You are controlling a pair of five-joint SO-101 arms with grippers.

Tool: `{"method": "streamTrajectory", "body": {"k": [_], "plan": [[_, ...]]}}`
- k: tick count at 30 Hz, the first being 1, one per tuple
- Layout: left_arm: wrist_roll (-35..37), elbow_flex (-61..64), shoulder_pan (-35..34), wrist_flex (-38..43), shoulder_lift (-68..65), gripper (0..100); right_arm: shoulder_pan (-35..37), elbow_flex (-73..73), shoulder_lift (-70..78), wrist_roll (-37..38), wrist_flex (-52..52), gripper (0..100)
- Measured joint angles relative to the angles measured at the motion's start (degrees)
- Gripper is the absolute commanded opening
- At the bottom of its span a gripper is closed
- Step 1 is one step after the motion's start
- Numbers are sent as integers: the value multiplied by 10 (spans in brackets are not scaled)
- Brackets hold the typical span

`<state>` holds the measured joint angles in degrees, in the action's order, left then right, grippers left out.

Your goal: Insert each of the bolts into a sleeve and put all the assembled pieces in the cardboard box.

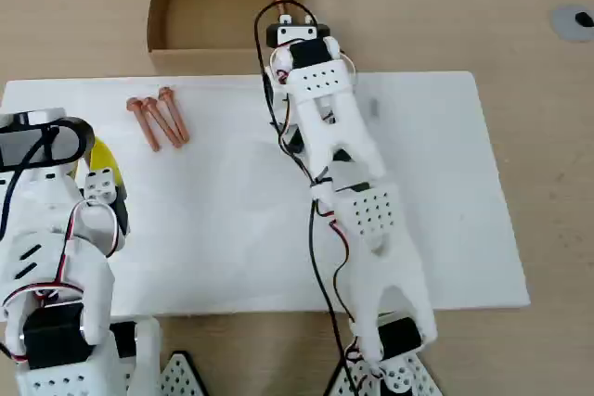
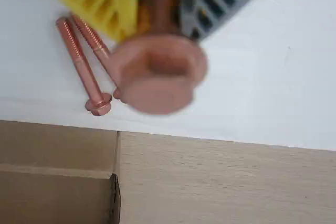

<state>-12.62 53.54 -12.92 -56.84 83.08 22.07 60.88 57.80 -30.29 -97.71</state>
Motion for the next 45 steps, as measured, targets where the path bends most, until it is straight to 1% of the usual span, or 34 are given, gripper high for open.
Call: {"method": "streamTrajectory", "body": {"k": [7,9,16,28,33,37,45], "plan": [[0,0,0,0,0,6,0,-33,-2,4,-1,209],[0,0,0,0,0,6,0,-37,-2,4,-1,194],[0,0,0,0,0,6,-3,-40,-3,-7,-5,8],[0,0,0,0,0,6,7,-34,-2,-11,-8,10],[0,-6,0,6,0,6,17,40,3,-11,-31,10],[0,-7,0,48,0,6,26,148,3,-8,-39,10],[0,14,-3,147,1,6,29,307,2,53,-39,10]]}}
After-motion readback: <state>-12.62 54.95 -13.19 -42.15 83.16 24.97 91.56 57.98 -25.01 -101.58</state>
